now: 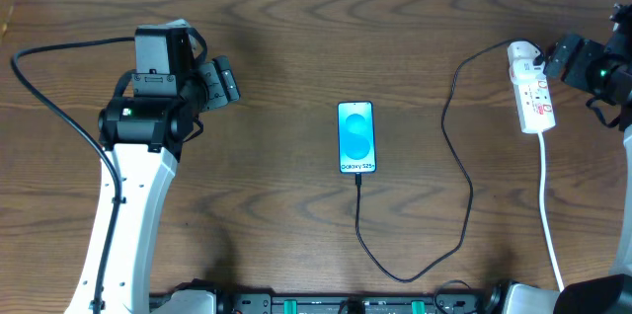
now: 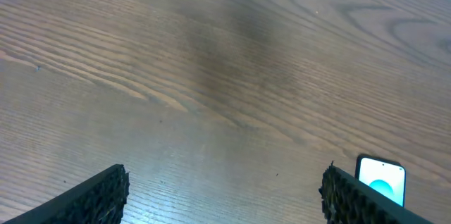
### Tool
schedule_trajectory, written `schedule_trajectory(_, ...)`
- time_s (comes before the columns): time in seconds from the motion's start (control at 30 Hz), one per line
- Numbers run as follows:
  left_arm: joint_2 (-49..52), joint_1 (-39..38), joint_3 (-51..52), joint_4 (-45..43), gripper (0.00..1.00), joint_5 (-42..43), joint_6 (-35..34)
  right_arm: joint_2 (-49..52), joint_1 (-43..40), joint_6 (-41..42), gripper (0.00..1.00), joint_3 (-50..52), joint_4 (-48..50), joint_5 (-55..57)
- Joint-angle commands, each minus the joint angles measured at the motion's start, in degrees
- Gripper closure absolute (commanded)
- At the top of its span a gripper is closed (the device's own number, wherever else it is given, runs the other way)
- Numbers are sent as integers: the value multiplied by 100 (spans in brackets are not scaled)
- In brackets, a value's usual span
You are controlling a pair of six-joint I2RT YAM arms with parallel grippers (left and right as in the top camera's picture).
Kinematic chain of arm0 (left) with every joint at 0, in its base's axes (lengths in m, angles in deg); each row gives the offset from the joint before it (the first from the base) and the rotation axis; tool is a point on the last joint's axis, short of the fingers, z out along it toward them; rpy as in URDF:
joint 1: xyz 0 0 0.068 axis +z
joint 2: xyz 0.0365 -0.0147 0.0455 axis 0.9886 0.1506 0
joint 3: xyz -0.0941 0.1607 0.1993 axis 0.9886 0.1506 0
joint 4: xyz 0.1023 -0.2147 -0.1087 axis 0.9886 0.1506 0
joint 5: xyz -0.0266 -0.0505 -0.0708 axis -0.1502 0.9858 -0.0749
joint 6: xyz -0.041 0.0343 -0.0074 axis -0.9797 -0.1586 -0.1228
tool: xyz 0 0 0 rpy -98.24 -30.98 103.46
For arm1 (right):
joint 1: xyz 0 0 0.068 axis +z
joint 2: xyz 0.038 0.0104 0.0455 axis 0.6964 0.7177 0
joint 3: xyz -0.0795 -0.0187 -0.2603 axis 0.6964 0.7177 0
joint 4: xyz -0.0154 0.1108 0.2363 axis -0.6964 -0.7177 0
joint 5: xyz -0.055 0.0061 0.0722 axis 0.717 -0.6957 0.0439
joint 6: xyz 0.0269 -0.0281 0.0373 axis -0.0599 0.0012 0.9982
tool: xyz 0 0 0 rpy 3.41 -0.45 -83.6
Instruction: Plug charger to phone and switch on socket
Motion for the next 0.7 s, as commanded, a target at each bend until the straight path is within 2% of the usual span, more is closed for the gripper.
schedule_trajectory(0.0,2,-2,0,-2,13,-70,79,-35,-9,87,1,-39,-24,26)
schedule_trajectory(0.23,-94,-7,9,94,13,-70,79,-35,-9,87,1,-39,-24,26)
schedule_trajectory(0.47,-951,-7,407,319,13,-42,74,-35,-9,85,1,-39,-24,26)
schedule_trajectory(0.67,-2098,-7,1521,-507,13,-57,79,-35,-9,87,1,-39,-24,26)
